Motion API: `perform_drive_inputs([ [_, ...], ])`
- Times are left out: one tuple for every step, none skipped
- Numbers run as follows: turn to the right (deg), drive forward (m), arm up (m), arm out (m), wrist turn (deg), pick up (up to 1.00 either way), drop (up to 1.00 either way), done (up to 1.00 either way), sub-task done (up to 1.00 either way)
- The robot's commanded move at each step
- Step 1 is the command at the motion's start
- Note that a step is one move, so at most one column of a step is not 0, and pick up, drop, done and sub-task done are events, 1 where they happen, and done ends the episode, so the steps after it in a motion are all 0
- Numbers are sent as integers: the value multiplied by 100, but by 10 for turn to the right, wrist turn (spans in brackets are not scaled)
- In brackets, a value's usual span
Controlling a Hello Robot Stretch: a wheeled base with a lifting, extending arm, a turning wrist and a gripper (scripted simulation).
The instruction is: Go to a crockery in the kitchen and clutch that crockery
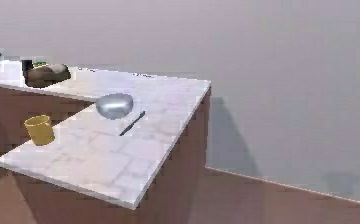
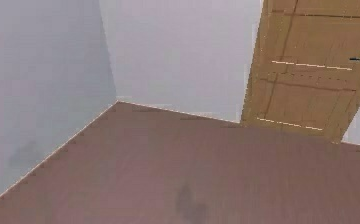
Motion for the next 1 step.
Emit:
perform_drive_inputs([
  [-450, 0, 0, 0, 0, 0, 0, 0, 0],
])
